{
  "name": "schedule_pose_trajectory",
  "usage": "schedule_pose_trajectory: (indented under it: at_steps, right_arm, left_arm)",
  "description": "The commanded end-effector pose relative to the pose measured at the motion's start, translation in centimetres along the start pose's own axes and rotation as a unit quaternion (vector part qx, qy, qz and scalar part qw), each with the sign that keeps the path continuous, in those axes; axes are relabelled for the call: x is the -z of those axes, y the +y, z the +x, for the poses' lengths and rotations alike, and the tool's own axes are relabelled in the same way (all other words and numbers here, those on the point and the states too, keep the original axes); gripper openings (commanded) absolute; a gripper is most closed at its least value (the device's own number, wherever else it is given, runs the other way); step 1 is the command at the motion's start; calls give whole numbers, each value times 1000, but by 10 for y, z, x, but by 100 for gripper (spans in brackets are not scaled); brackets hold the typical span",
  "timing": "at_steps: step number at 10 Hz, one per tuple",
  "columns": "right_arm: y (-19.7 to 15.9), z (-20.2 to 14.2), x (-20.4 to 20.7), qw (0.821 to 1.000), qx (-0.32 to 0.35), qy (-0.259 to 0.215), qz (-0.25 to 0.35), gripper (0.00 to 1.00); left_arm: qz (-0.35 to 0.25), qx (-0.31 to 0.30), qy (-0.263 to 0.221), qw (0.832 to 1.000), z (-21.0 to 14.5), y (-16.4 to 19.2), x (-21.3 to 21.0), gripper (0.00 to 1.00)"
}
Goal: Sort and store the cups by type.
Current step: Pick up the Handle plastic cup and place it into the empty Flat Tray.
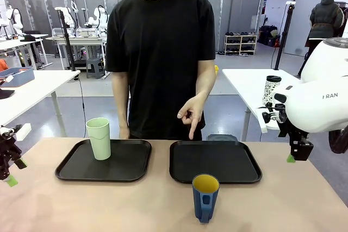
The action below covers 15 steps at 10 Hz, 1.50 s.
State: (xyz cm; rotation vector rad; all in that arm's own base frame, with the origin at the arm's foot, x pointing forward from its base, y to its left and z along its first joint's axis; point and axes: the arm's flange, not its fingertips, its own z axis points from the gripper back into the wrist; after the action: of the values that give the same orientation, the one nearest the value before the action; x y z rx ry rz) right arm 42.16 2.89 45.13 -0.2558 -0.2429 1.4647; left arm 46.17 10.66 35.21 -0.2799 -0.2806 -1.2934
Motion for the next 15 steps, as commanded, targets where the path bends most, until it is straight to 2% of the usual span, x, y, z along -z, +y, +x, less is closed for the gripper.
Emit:
schedule_pose_trajectory:
  at_steps: [1,2,5,8,12,13,14,15]
  right_arm:
    - [28,-1,9,1000,-12,22,9,100]
    - [48,-3,19,998,-26,44,21,100]
    - [91,-2,44,999,-30,8,33,100]
    - [118,2,67,995,6,-76,57,100]
    - [108,2,94,984,26,-156,79,100]
    - [106,2,101,973,26,-208,98,100]
    - [106,2,108,965,18,-240,102,100]
    - [107,-1,113,947,7,-303,105,100]
  left_arm:
    - [6,8,-7,1000,0,2,-1,100]
    - [6,8,-7,1000,0,2,-1,100]
    - [6,8,-7,1000,0,2,-1,100]
    - [6,8,-7,1000,0,2,-1,100]
    - [6,8,-7,1000,0,2,-1,100]
    - [6,8,-7,1000,0,2,-1,100]
    - [6,8,-7,1000,0,2,-1,100]
    - [6,8,-7,1000,0,2,-1,100]
